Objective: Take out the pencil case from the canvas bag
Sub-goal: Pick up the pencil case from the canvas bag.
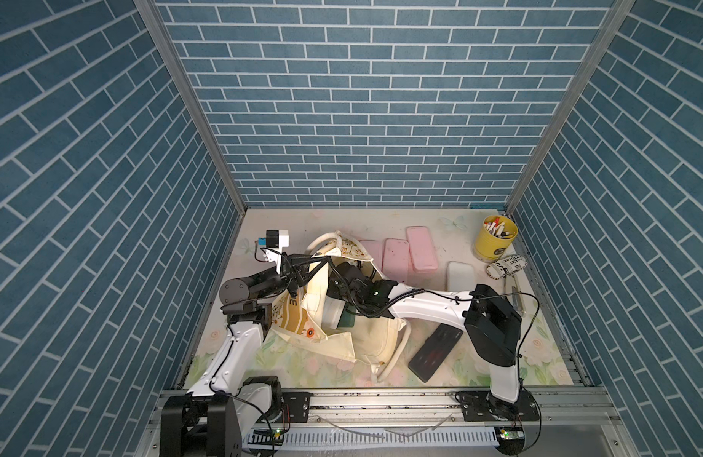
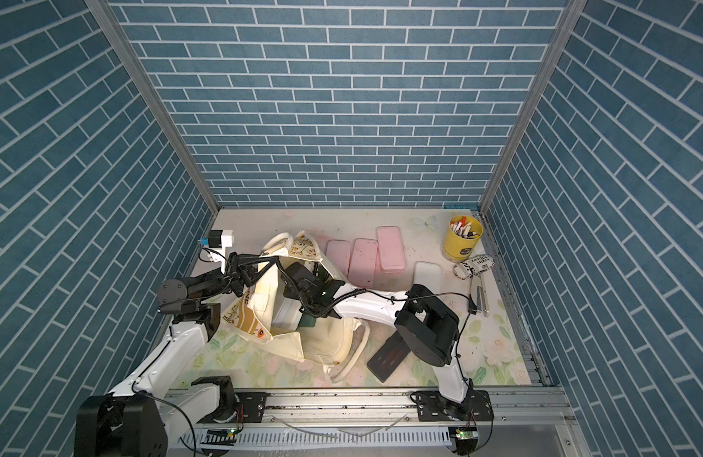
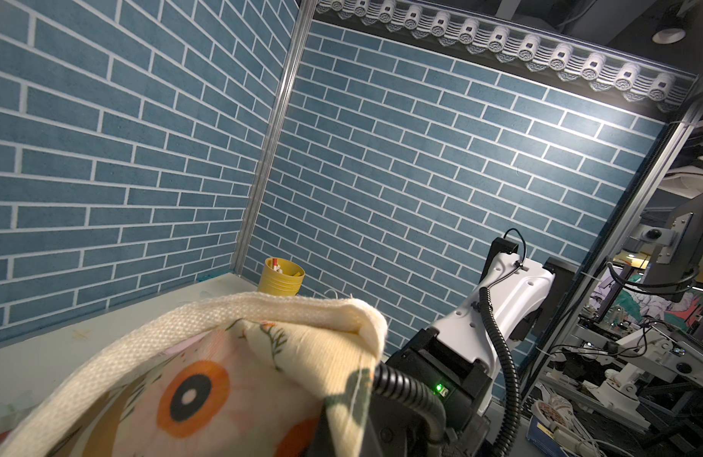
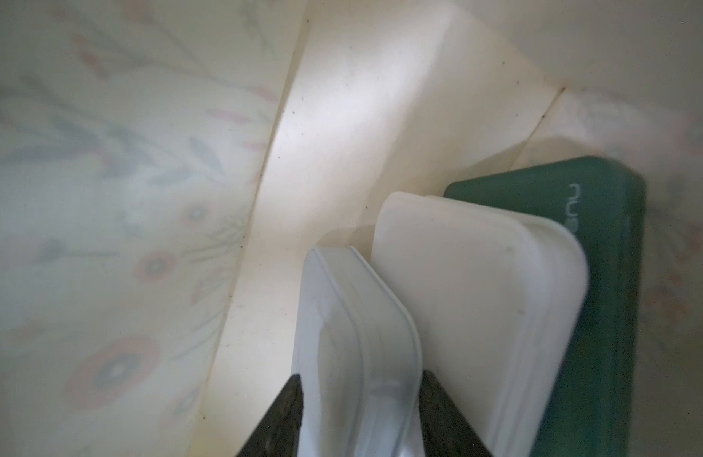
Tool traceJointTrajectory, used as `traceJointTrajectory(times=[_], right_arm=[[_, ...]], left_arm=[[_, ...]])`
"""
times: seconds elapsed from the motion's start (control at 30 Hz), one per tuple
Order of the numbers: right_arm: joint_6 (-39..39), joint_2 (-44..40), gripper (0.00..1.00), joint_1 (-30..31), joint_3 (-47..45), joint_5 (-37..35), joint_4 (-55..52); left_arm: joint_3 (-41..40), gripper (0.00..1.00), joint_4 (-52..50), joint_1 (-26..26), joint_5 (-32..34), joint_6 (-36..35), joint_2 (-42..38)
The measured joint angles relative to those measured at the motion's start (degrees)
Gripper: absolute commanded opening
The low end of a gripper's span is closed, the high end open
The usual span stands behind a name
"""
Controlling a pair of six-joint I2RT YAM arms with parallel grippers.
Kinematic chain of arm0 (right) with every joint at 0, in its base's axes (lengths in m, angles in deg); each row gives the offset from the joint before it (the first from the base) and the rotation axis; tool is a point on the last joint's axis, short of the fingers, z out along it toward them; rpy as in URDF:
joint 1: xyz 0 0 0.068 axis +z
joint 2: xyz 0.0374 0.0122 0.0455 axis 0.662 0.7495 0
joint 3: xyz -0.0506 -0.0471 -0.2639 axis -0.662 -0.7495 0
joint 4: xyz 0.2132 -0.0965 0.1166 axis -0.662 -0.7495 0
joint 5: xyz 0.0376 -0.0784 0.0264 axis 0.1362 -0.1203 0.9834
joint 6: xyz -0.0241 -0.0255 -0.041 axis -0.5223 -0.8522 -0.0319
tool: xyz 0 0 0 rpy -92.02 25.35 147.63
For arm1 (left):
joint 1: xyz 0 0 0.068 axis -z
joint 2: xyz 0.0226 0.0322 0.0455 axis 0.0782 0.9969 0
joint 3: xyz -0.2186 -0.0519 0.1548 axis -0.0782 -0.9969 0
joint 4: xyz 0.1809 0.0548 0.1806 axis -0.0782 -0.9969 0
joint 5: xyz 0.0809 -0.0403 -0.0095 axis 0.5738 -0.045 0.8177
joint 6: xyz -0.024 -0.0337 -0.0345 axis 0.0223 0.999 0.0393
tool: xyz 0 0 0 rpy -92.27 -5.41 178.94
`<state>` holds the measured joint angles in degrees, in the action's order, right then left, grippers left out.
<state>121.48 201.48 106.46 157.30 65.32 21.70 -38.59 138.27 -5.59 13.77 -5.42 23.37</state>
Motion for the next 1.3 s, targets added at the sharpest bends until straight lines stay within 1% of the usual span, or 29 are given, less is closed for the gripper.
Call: traceJointTrajectory(times=[0.17, 0.37, 0.53, 0.73, 0.83, 1.0, 1.13, 1.3], right_arm=[[3.6, 0.7, 0.48, -0.4, 0.0, 2.2, 1.4], [6.1, 1.5, 0.47, -0.9, 0.0, 4.7, 4.2], [6.6, 2.2, 0.43, -1.3, -0.5, 6.2, 6.8], [6.6, 2.9, 0.46, -1.6, -0.6, 7.3, 8.8], [6.6, 3.5, 0.45, -1.7, -0.5, 7.9, 9.5], [7.0, 4.2, 0.41, -2.1, -0.5, 8.9, 10.4], [7.4, 4.3, 0.35, -2.3, -0.5, 9.3, 10.4], [7.4, 4.3, 0.29, -2.6, -0.6, 9.2, 10.6]], left_arm=[[-0.2, 0.0, 0.0, 0.0, 0.0, 0.0, 0.1], [-0.2, 0.0, 0.6, 0.0, -0.1, 0.0, 0.1], [-0.2, 0.0, 1.2, 0.0, -0.1, 0.0, 0.1], [-0.2, 0.0, 1.5, 0.0, -0.1, 0.0, 0.1], [-0.2, 0.0, 1.4, 0.0, -0.1, 0.0, 0.1], [-0.2, 0.0, 1.4, 0.0, -0.3, 0.0, 0.1], [-0.2, 0.0, 1.4, 0.0, -0.4, 0.0, 0.1], [-0.2, 0.0, 0.1, 0.0, -0.1, -1.0, 0.0]])
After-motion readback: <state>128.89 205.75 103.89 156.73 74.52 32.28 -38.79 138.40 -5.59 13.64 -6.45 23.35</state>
